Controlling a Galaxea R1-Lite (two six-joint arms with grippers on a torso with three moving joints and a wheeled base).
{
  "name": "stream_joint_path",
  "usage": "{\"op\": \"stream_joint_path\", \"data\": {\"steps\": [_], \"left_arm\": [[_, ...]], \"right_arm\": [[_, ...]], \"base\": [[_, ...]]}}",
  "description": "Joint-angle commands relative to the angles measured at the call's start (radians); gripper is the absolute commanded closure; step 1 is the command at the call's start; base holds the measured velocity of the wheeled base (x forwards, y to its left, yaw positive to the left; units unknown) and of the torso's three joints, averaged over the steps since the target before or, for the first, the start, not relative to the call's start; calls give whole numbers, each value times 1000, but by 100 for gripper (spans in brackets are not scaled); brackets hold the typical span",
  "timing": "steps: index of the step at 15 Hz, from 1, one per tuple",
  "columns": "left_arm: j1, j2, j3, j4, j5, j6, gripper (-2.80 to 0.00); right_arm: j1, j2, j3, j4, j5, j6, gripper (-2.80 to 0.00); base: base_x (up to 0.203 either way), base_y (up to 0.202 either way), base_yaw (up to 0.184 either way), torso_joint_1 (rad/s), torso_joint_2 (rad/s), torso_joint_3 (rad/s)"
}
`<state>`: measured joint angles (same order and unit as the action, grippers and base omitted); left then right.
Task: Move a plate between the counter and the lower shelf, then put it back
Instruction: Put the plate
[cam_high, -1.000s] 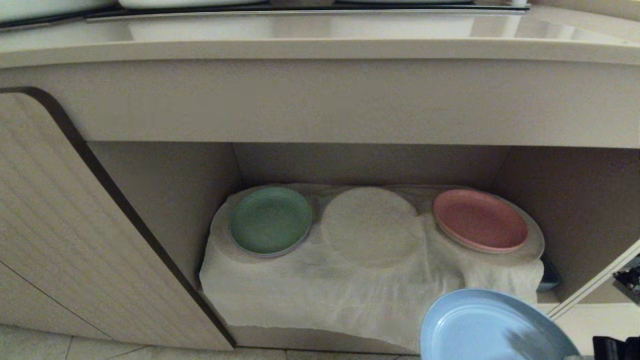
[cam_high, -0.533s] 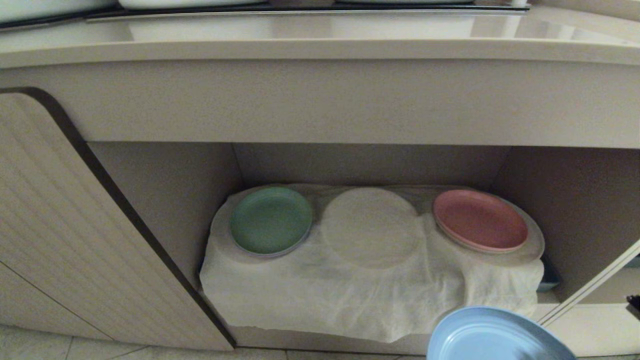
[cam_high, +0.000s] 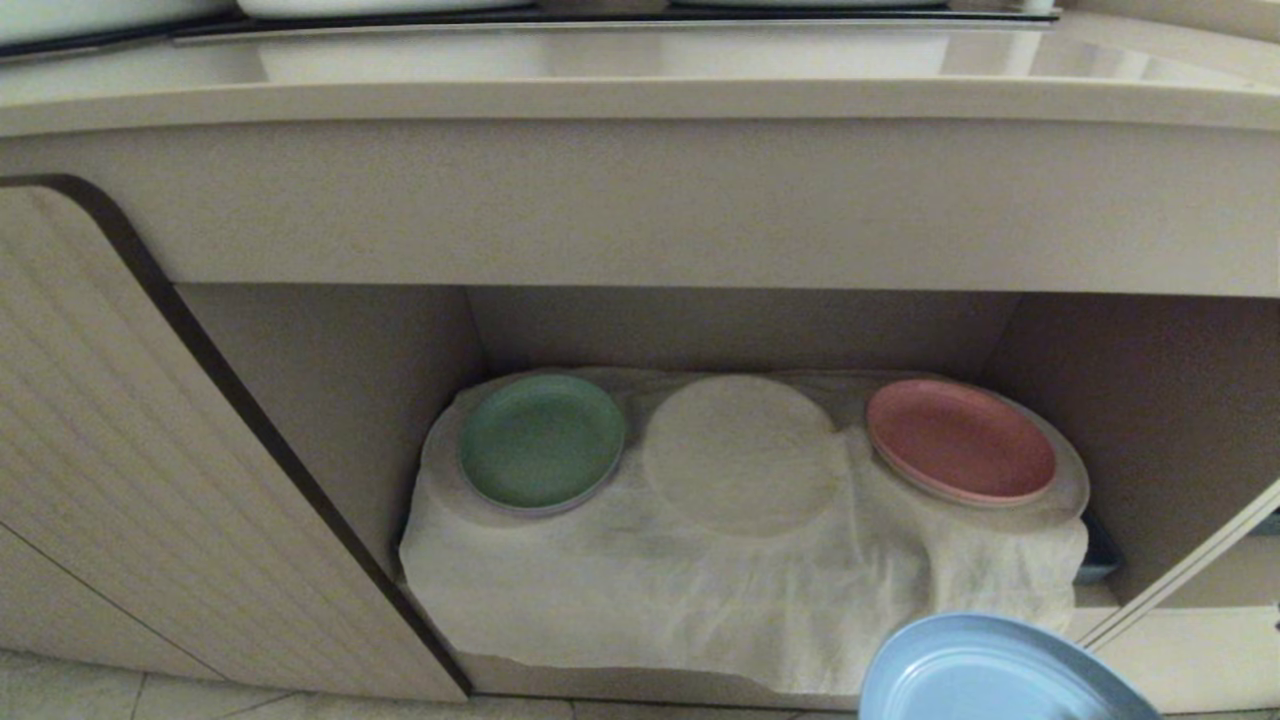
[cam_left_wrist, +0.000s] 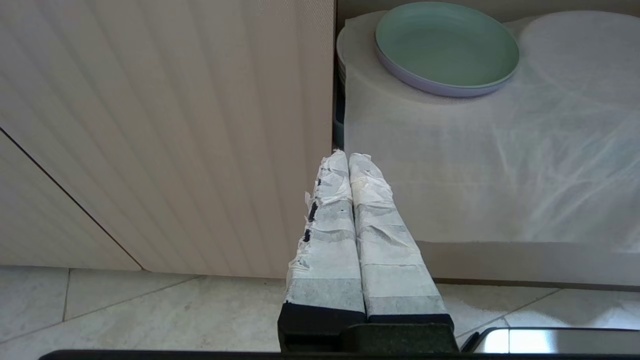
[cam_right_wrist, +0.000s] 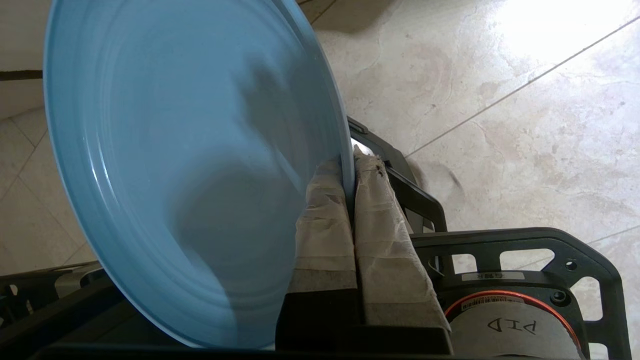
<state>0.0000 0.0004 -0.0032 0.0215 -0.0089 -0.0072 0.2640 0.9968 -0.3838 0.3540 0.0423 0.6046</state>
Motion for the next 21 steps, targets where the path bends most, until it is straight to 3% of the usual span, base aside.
{"op": "stream_joint_path", "data": {"steps": [1, 21], "left_arm": [[0, 0, 0, 0, 0, 0, 0], [0, 0, 0, 0, 0, -2, 0]], "right_arm": [[3, -7, 3, 3, 1, 3, 0], [17, -9, -10, 3, -2, 6, 0]], "base": [[0, 0, 0, 0, 0, 0], [0, 0, 0, 0, 0, 0]]}}
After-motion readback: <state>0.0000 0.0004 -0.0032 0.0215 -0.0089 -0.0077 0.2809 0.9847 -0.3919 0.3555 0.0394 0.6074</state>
